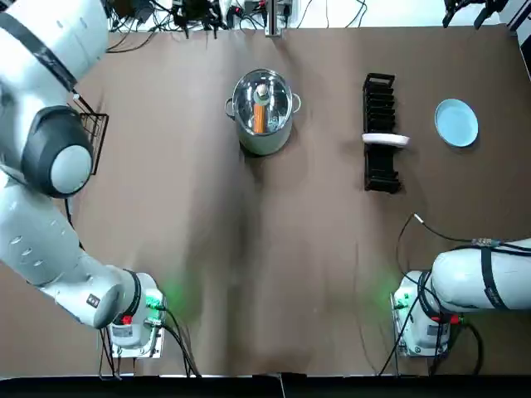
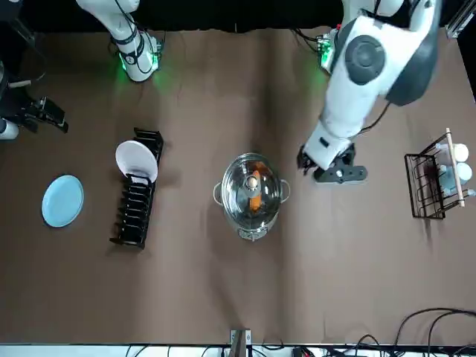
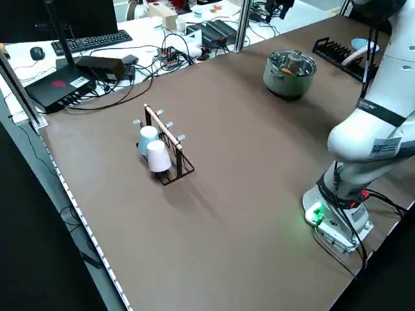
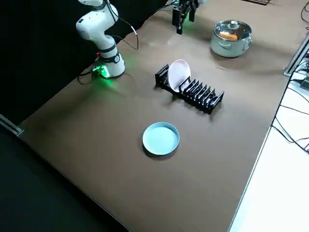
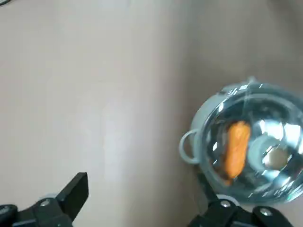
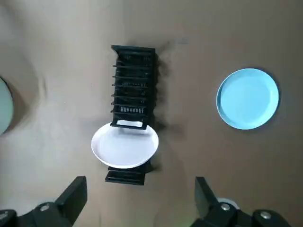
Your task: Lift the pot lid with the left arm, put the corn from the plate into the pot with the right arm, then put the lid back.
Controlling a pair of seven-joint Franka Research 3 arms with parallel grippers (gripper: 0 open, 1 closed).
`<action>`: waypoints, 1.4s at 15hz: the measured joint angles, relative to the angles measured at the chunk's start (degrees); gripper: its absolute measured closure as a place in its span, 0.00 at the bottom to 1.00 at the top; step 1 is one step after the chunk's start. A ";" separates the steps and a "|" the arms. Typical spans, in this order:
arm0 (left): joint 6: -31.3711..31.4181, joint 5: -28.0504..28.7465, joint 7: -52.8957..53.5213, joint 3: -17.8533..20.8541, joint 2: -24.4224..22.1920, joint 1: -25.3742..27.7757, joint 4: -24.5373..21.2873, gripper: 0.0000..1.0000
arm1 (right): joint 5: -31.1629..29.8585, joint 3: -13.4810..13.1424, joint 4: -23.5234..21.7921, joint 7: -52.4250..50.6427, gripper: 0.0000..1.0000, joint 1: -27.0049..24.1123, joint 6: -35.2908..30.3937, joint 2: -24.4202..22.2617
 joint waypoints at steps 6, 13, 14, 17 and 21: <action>-7.28 -0.42 12.09 -0.10 -3.45 4.51 -0.15 0.00 | -0.13 -0.67 -0.46 -2.76 0.00 -1.21 -0.09 -0.57; -12.71 -3.72 22.89 -6.12 -10.10 21.79 -3.16 0.00 | -0.27 -0.68 -0.37 -3.10 0.00 -1.36 0.30 -0.67; -12.46 -4.02 23.25 -6.72 -11.44 23.11 -4.71 0.00 | -0.36 -0.67 -0.17 -3.11 0.00 -1.36 0.85 -0.79; -11.58 -4.27 23.30 -12.71 -13.78 29.31 -7.57 0.00 | -0.33 -0.73 0.13 -3.11 0.00 -1.41 3.62 -1.15; -11.37 -4.27 22.95 -14.95 -13.99 31.42 -8.07 0.00 | -0.27 -0.80 0.17 -3.10 0.00 -1.57 6.08 -1.20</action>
